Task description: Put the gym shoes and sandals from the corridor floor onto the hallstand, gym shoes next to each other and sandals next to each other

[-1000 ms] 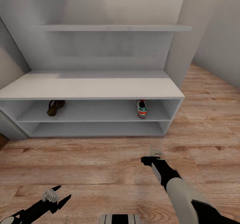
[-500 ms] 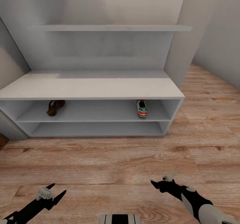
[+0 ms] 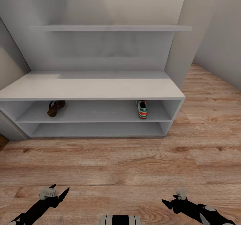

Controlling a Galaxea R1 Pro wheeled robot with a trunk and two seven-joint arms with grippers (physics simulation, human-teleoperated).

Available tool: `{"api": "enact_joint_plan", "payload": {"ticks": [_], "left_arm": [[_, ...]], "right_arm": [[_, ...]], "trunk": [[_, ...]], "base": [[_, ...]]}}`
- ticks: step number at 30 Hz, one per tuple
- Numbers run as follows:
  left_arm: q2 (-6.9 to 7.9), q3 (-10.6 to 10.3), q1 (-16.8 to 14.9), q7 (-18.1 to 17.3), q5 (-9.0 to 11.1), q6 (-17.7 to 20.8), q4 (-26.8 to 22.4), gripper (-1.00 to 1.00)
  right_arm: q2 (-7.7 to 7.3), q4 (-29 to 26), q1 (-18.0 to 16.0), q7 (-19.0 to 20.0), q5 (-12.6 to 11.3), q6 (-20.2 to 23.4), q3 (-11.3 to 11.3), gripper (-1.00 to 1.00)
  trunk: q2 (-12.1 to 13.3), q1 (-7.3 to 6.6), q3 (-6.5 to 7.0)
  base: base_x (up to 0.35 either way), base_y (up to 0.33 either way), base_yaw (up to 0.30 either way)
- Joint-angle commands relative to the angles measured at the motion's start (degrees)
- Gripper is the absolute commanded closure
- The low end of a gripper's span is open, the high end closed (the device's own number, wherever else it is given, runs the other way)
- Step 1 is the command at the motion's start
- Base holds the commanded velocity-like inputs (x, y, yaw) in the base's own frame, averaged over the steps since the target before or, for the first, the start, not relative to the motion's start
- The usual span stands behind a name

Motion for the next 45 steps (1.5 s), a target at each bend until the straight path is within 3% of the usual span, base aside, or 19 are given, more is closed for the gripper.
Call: {"api": "enact_joint_plan", "payload": {"ticks": [1,8,18,22,28,45], "left_arm": [[-0.04,0.27,-0.05,-0.27,-0.22,-0.22,0.04,-1.0],[0.02,0.29,-0.05,-0.06,-0.22,-0.2,-0.02,-1.0],[0.5,0.38,-0.05,0.02,-0.22,-0.09,-0.21,-1.0],[0.77,1.14,-0.05,-0.1,0.74,-0.05,-0.57,-1.0],[0.89,3.32,-0.05,-0.28,1.33,0.01,-0.8,-1.0],[0.71,3.89,-0.05,-0.22,1.3,0.09,-0.77,-1.0]], "right_arm": [[0.0,0.05,0.07,-0.08,0.57,-0.35,-0.49,-1.0],[0.07,0.09,1.04,-2.15,0.49,-0.34,-0.49,-1.0],[0.09,0.09,1.17,-2.28,0.49,-0.33,-0.53,-1.0],[-0.02,0.09,1.18,-2.32,0.49,-0.28,-0.57,-1.0],[0.0,0.09,1.16,-2.34,0.49,-0.27,-0.57,-1.0],[-0.12,0.09,1.18,-2.34,0.46,-0.27,-0.57,-1.0]], "trunk": [[-0.02,-0.01,-0.04],[-0.02,-0.01,-0.04],[0.12,-0.27,2.18],[0.17,-0.37,3.06],[2.58,-1.69,4.14],[9.4,-5.42,7.19]], "base": [[0.0,0.0,0.0],[0.0,0.0,0.0],[0.0,0.0,-0.007],[0.0,0.0,-0.211],[0.0,0.0,-0.255],[0.0,0.0,-0.266]]}}
